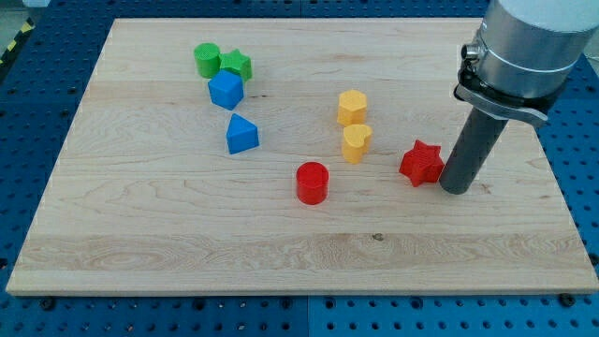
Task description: Push the red star parallel to the hexagon
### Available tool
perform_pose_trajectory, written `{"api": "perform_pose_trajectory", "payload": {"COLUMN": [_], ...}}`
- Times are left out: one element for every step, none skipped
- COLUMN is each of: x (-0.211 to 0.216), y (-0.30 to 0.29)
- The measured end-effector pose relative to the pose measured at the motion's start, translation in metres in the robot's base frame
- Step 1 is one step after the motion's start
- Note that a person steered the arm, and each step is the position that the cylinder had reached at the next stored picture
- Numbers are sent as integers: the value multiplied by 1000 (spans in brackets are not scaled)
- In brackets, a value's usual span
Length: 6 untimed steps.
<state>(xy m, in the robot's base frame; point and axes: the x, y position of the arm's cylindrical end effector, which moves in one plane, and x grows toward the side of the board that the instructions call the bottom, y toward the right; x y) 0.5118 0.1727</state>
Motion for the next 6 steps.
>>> {"api": "perform_pose_trajectory", "payload": {"x": [5,2,1,1,-14,-31], "y": [-2,-19,-53,-59,-57,-57]}}
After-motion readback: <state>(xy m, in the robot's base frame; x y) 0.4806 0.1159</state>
